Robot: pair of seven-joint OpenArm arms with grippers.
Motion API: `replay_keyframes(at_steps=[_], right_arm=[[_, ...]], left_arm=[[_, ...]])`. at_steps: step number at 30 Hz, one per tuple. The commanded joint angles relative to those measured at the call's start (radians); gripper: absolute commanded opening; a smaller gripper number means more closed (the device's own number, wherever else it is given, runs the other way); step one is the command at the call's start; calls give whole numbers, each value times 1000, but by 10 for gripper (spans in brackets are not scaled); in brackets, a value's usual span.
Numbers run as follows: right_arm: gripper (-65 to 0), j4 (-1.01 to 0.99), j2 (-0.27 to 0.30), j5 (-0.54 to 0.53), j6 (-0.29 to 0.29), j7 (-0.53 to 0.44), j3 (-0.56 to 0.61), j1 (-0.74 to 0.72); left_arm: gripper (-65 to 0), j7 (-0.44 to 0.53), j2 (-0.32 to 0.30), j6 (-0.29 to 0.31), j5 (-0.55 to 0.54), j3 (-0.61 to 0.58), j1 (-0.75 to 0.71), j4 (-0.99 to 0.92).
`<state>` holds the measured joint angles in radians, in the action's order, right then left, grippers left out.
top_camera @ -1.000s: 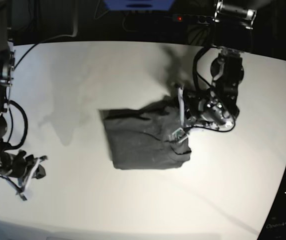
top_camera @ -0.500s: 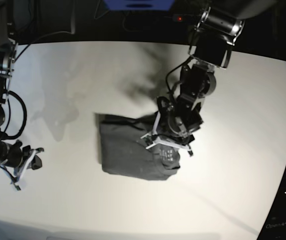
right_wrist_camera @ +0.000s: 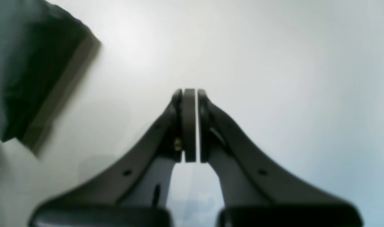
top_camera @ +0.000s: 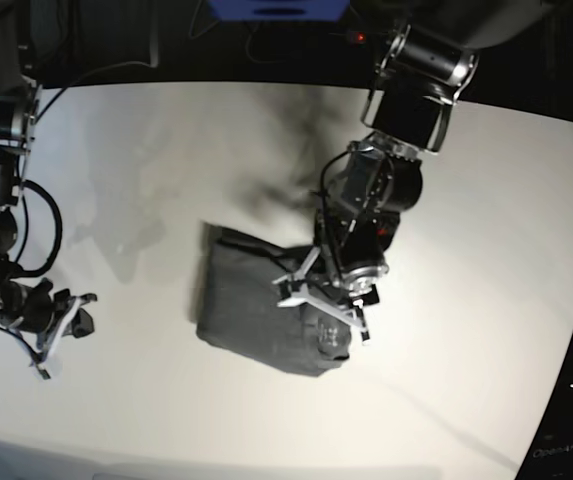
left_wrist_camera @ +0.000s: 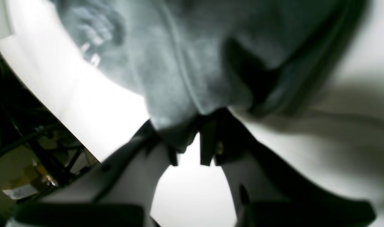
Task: Fold the T-shirt properly
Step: 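Grasp the bundle's edge with the left gripper and lift it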
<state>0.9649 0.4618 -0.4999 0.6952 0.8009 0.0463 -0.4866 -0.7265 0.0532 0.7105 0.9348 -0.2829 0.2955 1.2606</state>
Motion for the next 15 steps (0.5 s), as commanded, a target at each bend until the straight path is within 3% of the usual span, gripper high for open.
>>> replay_keyframes(at_steps=[1, 2, 5, 7, 15], right_arm=[[-643, 18, 19, -10, 3, -16, -7, -19], [-643, 18, 19, -10, 3, -16, -7, -16], [-643, 18, 19, -10, 3, -18, -7, 2], [-643, 18, 19, -10, 3, -18, -7, 6], [-643, 18, 19, -10, 3, -16, -7, 9]], left_arm=[[-571, 3, 9, -12, 8, 12, 28, 23], [-571, 6, 15, -12, 10, 17, 28, 23], [-571, 11, 17, -130, 10, 14, 28, 18], [-571, 12, 17, -165, 10, 12, 21, 17], [-567, 9, 9, -167, 11, 12, -9, 12]])
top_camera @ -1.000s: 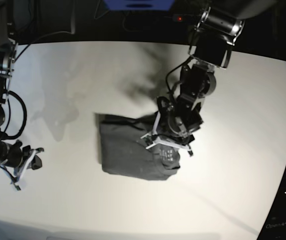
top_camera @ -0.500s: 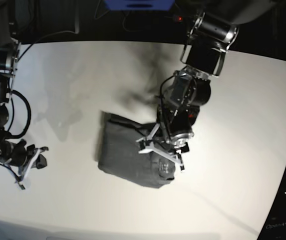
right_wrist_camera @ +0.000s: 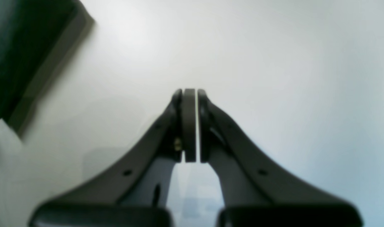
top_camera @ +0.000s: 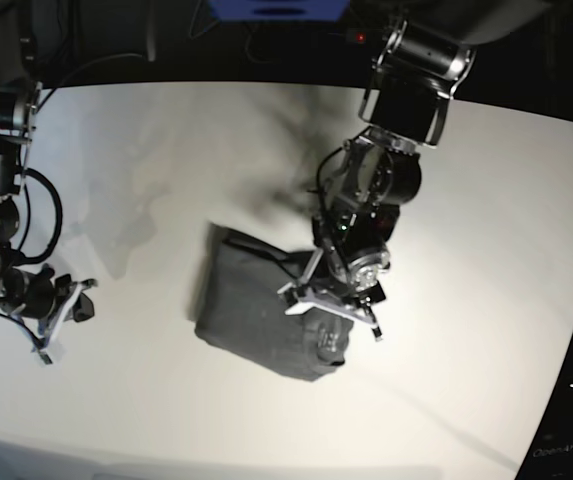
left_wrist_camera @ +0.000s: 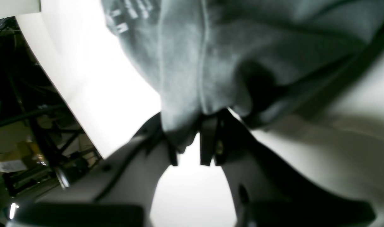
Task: Fold the T-shirt properly
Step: 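Grasp the bundle's edge with the left gripper and lift it, then move the right gripper to the bundle's opposite edge and grasp it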
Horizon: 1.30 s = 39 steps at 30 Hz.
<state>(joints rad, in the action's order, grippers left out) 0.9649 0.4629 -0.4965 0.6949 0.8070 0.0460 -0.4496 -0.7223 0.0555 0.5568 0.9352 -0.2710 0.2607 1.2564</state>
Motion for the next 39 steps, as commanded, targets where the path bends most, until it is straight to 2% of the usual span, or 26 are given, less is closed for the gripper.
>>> replay_keyframes(at_steps=[1, 3, 8, 10, 19, 20, 22, 28, 34, 39], right_arm=[[-643, 18, 18, -14, 3, -22, -7, -24], [-643, 18, 18, -14, 3, -22, -7, -22], [-643, 18, 18, -14, 3, -22, -7, -15], [-643, 18, 18, -14, 3, -22, -7, -15], [-643, 18, 21, -14, 3, -22, -5, -15], [-643, 18, 21, -14, 3, -22, -5, -15], [-643, 18, 21, -14, 3, -22, -5, -15], [-643, 18, 21, -14, 3, -25, -5, -15], [-643, 18, 21, -14, 3, -27, -2, -15], [-643, 18, 20, -14, 3, -27, -2, -15]], left_arm=[[-566, 3, 7, -11, 11, 0, 24, 16], [-523, 3, -6, -11, 11, 0, 15, 16], [-310, 7, -26, -11, 11, -35, -14, 26], [-252, 8, -44, -11, 9, -55, -22, 27], [-247, 7, -55, -13, 25, -87, -31, 72], [-256, 8, -55, -13, 35, -87, -50, 90], [-326, 10, -56, -11, 61, -87, -79, 144], [-636, 10, -55, -11, 84, -89, -123, 250], [-614, 10, -92, -11, 80, -146, -136, 240], [-614, 10, -92, -11, 84, -155, -136, 179]])
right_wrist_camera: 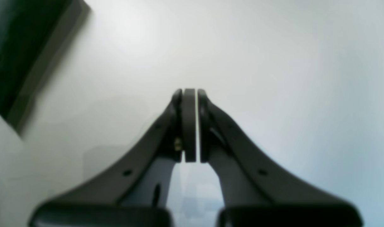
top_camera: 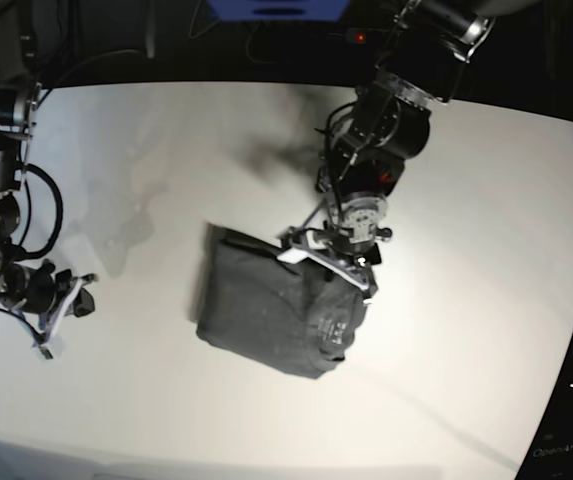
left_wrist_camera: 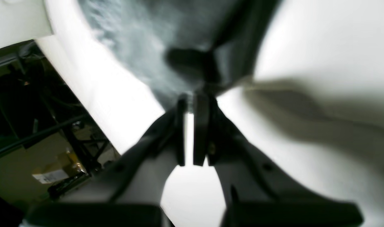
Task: Fold the T-shirt properly
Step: 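Move the right gripper to the bundle's opposite edge and grasp it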
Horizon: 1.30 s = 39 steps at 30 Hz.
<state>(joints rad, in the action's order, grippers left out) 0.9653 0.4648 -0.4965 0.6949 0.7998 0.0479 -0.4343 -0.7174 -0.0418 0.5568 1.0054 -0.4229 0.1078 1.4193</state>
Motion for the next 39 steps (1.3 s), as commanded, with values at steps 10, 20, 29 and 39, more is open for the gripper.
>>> replay_keyframes(at_steps=[10, 20, 29, 39], right_arm=[[-643, 17, 19, -12, 3, -20, -4, -18], [-643, 17, 19, -12, 3, -20, -4, -16], [-643, 28, 22, -11, 3, -18, -1, -18], [-643, 77, -5, -9, 3, -56, 251, -103]], left_arm=[[-614, 5, 12, -10, 7, -100, 20, -1], [-614, 5, 16, -19, -133, -136, 83, -124], [-614, 5, 16, -24, -204, -77, 145, -211], [-614, 5, 9, -24, -201, -20, 145, -211]])
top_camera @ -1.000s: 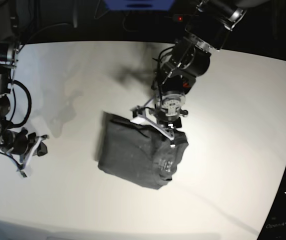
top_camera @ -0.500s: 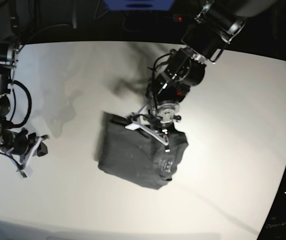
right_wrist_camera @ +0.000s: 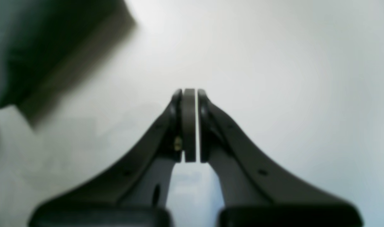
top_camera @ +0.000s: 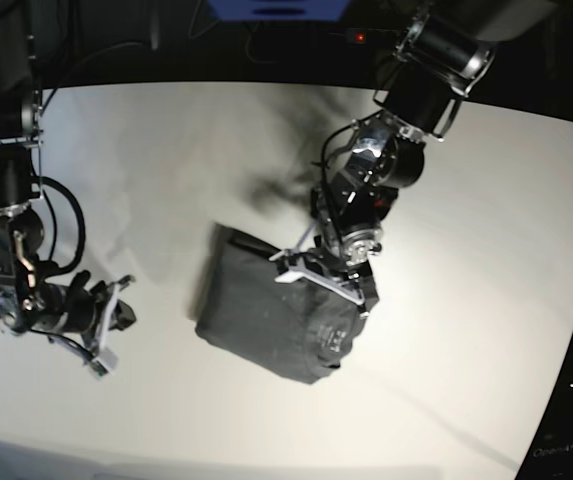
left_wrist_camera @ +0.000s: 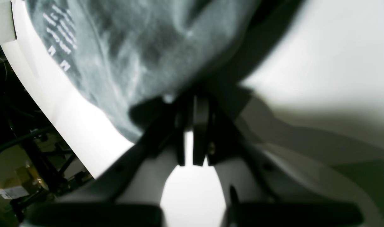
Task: Fold the T-shirt properly
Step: 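Move the right gripper to the bundle's opposite edge and grasp it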
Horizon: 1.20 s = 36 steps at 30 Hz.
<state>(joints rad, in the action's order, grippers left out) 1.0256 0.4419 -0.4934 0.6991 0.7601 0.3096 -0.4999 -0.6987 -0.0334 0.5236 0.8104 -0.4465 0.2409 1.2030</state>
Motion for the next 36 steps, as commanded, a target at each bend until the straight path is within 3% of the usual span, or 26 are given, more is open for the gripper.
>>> replay_keyframes(at_steps=[1, 7, 10, 18, 24, 29, 34, 36], right_arm=[[-643, 17, 18, -12, -1, -29, 26, -52], [-643, 12, 19, -3, -1, -126, 216, -112], [-643, 12, 8, 77, -1, -164, 264, -135], [-643, 8, -114, 322, -1, -238, 270, -139], [-643, -135, -199, 411, -1, -325, 270, -199], [-643, -311, -248, 411, -1, -434, 270, -231], [-643, -377, -262, 408, -1, -457, 267, -199], [-643, -368, -259, 411, -1, -457, 247, -170]], left_arm=[[-614, -14, 2, 10, -7, 5, 11, 4], [-614, -25, 10, 10, -7, 5, 2, 4], [-614, -25, 20, 10, -3, 5, -10, 5], [-614, -16, 22, 10, -1, -2, -22, 7], [-614, -16, 16, 10, -1, -2, -19, 5], [-614, -16, 13, 10, -1, 2, -21, -2], [-614, -14, 10, -98, -1, -2, 15, -68], [-614, -13, 11, -115, -7, -4, 38, -107]])
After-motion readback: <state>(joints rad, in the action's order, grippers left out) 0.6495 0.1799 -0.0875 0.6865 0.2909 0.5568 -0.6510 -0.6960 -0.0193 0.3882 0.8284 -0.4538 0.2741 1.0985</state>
